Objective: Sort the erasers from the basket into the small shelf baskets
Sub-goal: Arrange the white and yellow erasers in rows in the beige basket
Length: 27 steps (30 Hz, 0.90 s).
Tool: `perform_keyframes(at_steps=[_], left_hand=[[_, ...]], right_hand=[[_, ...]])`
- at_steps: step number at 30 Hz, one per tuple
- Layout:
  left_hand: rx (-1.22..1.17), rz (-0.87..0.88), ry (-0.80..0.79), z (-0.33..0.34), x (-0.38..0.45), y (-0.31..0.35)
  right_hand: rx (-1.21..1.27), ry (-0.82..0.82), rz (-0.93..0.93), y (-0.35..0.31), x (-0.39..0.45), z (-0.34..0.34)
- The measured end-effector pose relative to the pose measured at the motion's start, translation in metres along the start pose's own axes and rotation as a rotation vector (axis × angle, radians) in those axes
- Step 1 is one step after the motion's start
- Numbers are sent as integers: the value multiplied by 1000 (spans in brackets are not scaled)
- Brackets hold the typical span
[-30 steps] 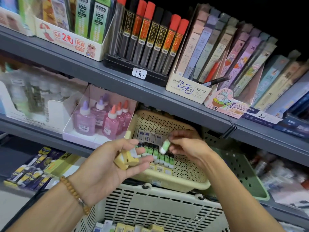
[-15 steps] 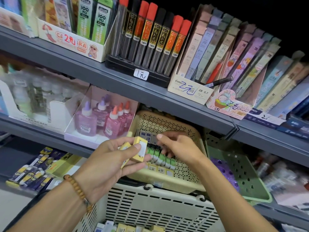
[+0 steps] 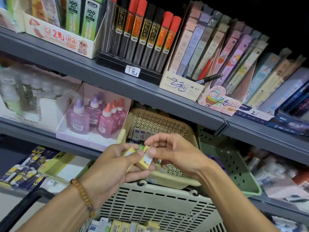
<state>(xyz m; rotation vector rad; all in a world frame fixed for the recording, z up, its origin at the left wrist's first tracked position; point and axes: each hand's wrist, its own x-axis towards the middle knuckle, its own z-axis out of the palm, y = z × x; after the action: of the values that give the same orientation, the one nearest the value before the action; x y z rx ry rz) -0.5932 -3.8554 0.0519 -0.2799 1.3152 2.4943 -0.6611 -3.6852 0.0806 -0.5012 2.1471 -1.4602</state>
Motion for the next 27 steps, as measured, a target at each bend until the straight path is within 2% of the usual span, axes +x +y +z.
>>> perform_keyframes(at_steps=[2,4,7,10,12,14,17,21,25,27], left_hand=[[3,-5,3,1,1,-1],[-39,-22,14,2,2,-1],[-99,-25,53,-2,3,1],[-91,13,38,-5,2,4],[-44,41,-9,-5,-1,7],[24,57,-45,-6,-2,8],[103,91,-28,-9,-2,8],[145,183,68,-11,-1,8],[245,280,212,-15,1,9],[265,293,272,-20,3,10]], right_hand=[[22,23,-11,5,1,-5],[169,83,10,9,2,-16],[276,216,141,21,5,-41],[-32,276,370,38,10,-59],[-282,171,497,44,17,-59],[-419,76,542,48,27,-52],[-512,60,553,56,37,-42],[-452,68,513,64,34,-41],[-670,213,423,63,43,-43],[-662,221,403,63,51,-39]])
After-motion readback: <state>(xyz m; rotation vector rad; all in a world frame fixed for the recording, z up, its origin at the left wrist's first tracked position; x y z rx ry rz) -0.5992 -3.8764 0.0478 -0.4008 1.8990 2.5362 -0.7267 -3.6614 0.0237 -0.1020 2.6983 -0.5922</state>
